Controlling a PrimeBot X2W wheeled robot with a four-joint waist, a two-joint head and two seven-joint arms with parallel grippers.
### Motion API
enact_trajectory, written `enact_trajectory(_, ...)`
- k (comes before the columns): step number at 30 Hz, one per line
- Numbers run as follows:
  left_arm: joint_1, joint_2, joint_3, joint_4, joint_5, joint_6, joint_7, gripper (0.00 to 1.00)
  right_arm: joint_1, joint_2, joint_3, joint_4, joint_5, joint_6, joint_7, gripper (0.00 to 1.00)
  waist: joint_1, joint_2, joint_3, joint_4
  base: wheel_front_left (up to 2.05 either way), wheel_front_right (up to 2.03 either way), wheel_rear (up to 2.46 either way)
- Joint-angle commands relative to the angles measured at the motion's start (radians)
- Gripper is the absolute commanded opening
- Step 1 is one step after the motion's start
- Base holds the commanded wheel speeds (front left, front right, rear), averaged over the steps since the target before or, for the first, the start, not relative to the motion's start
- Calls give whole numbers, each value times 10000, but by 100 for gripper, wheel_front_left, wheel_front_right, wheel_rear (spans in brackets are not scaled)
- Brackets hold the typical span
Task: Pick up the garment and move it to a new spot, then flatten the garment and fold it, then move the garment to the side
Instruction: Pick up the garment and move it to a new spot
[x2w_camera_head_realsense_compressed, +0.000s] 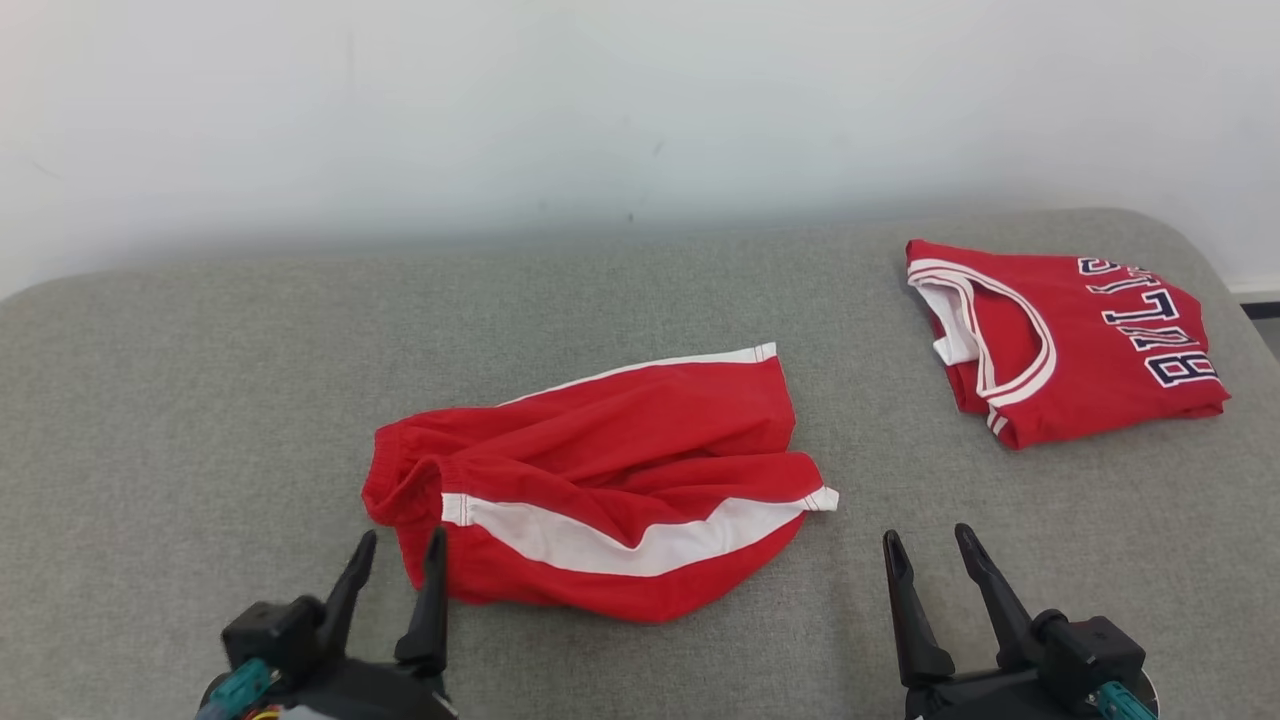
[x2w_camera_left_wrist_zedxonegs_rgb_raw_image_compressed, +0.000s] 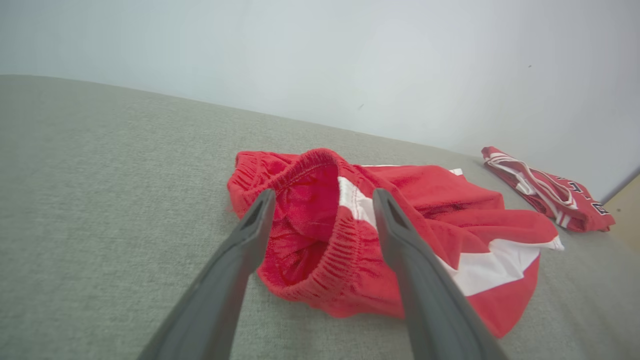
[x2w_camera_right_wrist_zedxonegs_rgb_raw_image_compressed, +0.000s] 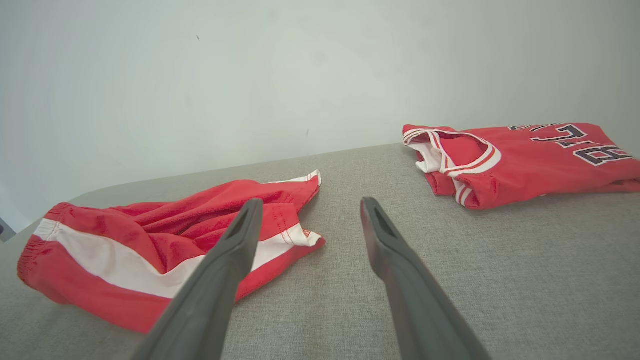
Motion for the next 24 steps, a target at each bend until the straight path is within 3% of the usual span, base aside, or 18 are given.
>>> enact_trajectory(1,226,63,145,-197,202,80,-68,100,133,2,-44,-87,-125,-18,-37,100,1,0,-113,90,0,0,0)
enact_trajectory(9,1606,6,1532,-2091,1609,267,-64,100,376,2,-505,-353,-276,-18,-37,100,1,0,-308,181,0,0,0)
enact_trajectory(17,2631,-190,2379,-3099,2842,97,-66,100,678,-3,-883,-471,-376,-18,-37,100,1,0,-384,290,0,0,0)
enact_trajectory(24,3297,-722,3121,-3867,3350,-7,-67,100,871,0,-1052,-546,-354,-18,-37,100,1,0,-376,299,0,0,0)
